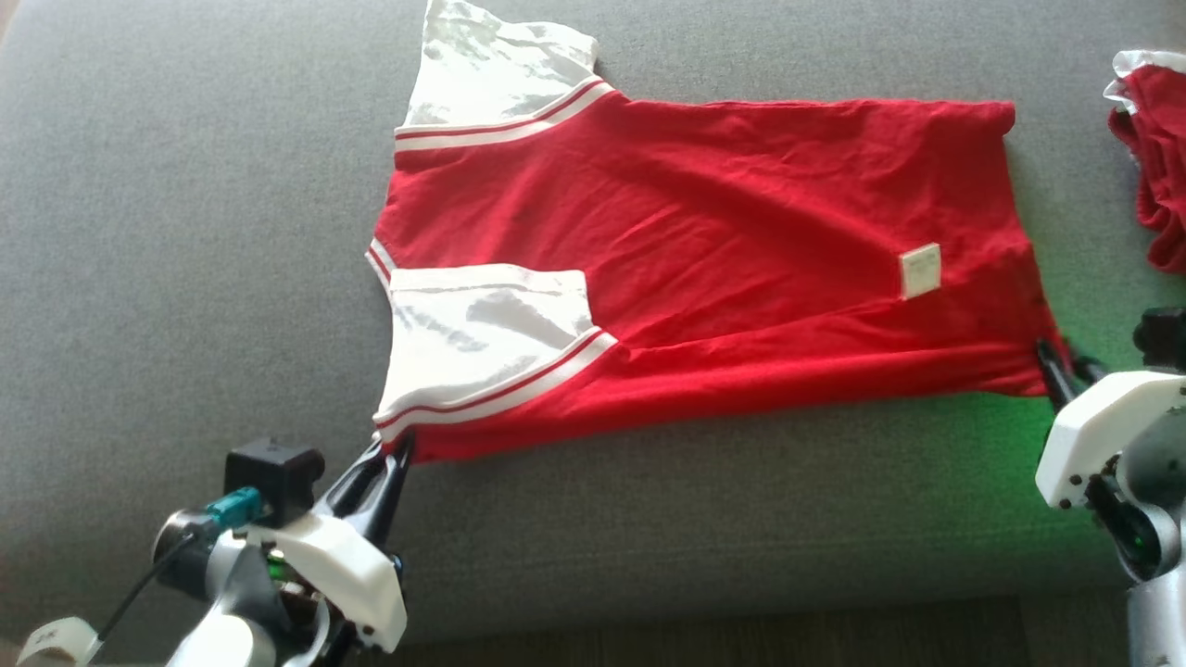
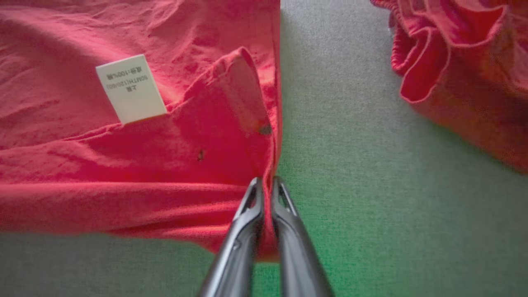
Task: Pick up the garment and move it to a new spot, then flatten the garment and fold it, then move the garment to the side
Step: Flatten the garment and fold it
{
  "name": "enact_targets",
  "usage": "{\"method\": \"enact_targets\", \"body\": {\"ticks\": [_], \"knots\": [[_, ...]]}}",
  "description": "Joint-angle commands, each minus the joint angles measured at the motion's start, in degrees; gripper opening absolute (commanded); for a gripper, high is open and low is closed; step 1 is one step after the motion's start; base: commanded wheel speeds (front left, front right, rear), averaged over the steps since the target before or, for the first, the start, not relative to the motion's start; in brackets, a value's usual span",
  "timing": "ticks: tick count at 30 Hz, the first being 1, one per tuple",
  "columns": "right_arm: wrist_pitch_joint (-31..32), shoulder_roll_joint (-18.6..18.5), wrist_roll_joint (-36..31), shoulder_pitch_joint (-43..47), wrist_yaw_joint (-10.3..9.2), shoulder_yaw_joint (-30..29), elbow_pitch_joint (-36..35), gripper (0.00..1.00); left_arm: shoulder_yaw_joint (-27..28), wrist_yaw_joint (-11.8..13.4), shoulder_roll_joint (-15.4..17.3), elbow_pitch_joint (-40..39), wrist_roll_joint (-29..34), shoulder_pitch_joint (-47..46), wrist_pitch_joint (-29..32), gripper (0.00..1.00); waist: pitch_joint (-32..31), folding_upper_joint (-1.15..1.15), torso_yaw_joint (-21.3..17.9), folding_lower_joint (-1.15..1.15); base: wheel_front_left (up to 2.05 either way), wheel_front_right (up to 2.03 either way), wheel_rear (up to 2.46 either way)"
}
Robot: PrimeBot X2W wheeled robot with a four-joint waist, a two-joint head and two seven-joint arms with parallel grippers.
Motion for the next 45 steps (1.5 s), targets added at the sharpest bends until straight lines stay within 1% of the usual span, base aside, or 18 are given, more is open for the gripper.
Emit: {"method": "enact_targets", "body": {"ticks": [1, 3, 7, 12, 15, 19, 22, 25, 29, 32, 35, 36, 40, 45], "knots": [[0.19, -0.84, -0.32, 0.23, -0.03, 0.62, -2.52, 1.0, 2.0, -0.14, 0.88, -1.13, -0.2, -1.43, 0.13, 0.35, 0.03, 0.0, -0.05, 0.01, 0.0, 0.0, 0.0], [-0.11, -0.74, -0.37, 0.3, -0.03, 0.34, -3.29, 1.0, 1.67, -0.3, 0.55, -0.42, -0.58, -1.59, 0.4, 1.0, 0.03, 0.0, -0.16, 0.01, 0.0, 0.0, 0.0], [-1.37, -0.19, -0.91, 0.46, -0.03, -0.66, -6.34, 1.0, 1.81, -0.05, 0.59, -0.41, -1.17, -1.55, 1.04, 1.0, 0.0, 0.0, -0.49, 0.01, 0.0, 0.0, 0.0], [-5.74, 2.19, -1.17, -0.31, -0.03, -0.66, -10.55, 1.0, 4.95, 1.13, 1.45, -3.1, -1.44, -3.97, -0.56, 1.0, 0.6, 0.0, -1.42, 0.01, 0.0, 0.0, 0.0], [-8.64, 3.59, -1.88, -1.16, -0.03, 0.34, -11.4, 1.0, 6.82, 1.45, 2.14, -3.96, -0.96, -8.24, -1.23, 1.0, 1.47, 0.0, -2.21, 0.01, 0.0, 0.0, 0.0], [-12.25, 4.71, -3.42, -2.62, -0.03, 2.14, -10.82, 1.0, 7.87, -0.13, 3.49, -2.71, -0.7, -17.11, 0.27, 1.0, 2.97, 0.0, -3.31, 0.01, 0.0, 0.0, 0.0], [-14.67, 5.37, -4.41, -4.14, -0.03, 3.33, -10.0, 1.0, 8.2, -2.28, 4.25, 0.95, -1.31, -25.46, 2.35, 1.0, 4.62, 0.0, -4.4, 0.01, 0.0, 0.0, 0.0], [-16.17, 5.96, -4.51, -5.49, -0.03, 4.34, -9.28, 1.0, 7.47, -4.8, 4.78, 5.89, -1.91, -33.99, 5.78, 1.0, 6.59, 0.0, -5.57, 0.01, 0.0, 0.0, 0.0], [-17.49, 6.42, -4.21, -7.47, -0.03, 5.82, -8.79, 1.0, 6.82, -6.88, 5.62, 14.23, -2.07, -44.91, 9.5, 1.0, 9.71, 0.0, -7.77, 0.01, 0.0, 0.0, 0.0], [-18.22, 6.63, -3.98, -8.72, -0.03, 6.59, -8.64, 1.0, 5.64, -8.18, 6.6, 20.15, -1.97, -51.41, 11.8, 1.0, 11.93, 0.0, -9.54, 0.01, 0.0, 0.0, 0.0], [-18.83, 6.76, -3.7, -9.51, -0.03, 7.04, -8.63, 1.0, 3.98, -9.05, 7.35, 25.36, -1.9, -56.41, 13.46, 1.0, 13.75, 0.0, -10.76, 0.01, 0.0, 0.0, 0.0], [-18.83, 6.76, -3.7, -9.51, -0.03, 7.04, -8.63, 1.0, 3.98, -9.05, 7.35, 25.36, -1.9, -56.41, 13.46, 1.0, 13.75, 0.0, -10.76, 0.01, 0.0, 0.0, 0.0], [-19.28, 6.85, -3.74, -10.17, -0.03, 7.64, -8.67, 1.0, 2.28, -9.5, 7.95, 31.87, -1.87, -61.63, 15.23, 1.0, 15.64, 0.0, -12.01, 0.01, 0.0, 0.0, 0.0], [-19.74, 6.89, -2.25, -10.87, -0.03, 8.7, -8.66, 1.0, 1.16, -9.69, 8.39, 38.87, -1.45, -66.67, 14.64, 1.0, 17.35, 0.0, -13.4, 0.01, 0.0, 0.0, 0.0]]}}
